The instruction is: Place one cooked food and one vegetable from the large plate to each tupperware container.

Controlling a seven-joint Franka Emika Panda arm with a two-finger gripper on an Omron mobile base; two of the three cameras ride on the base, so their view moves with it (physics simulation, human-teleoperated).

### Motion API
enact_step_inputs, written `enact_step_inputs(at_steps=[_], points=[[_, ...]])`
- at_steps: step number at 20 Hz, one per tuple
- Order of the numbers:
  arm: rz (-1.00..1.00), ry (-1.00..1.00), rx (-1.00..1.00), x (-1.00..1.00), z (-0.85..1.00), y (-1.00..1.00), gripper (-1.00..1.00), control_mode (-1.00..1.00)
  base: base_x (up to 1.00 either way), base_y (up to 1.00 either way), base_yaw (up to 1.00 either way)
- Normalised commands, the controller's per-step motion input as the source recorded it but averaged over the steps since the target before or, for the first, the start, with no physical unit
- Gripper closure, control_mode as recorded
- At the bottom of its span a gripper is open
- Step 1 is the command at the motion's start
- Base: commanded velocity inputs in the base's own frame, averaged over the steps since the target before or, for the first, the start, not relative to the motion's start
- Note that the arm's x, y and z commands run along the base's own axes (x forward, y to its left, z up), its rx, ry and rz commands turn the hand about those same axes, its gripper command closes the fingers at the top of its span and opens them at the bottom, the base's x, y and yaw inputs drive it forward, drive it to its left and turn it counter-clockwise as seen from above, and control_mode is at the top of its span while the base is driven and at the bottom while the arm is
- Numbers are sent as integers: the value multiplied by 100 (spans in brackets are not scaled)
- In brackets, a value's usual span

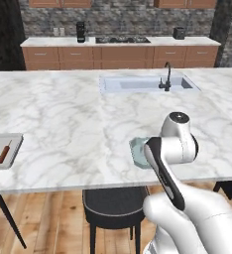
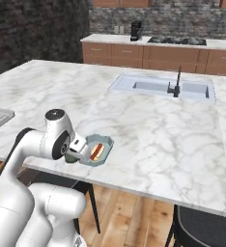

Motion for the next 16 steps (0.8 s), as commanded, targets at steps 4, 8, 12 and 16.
enact_step_inputs(at_steps=[4, 8, 12, 16], points=[[-27, 19, 0, 88, 3, 2, 100, -100, 0, 0, 0], [-23, 22, 1, 72, 4, -11, 100, -100, 0, 0, 0], [-21, 10, 14, 56, 2, -2, 100, -100, 0, 0, 0], [-21, 1, 35, 51, 0, 0, 100, -100, 0, 0, 0]])
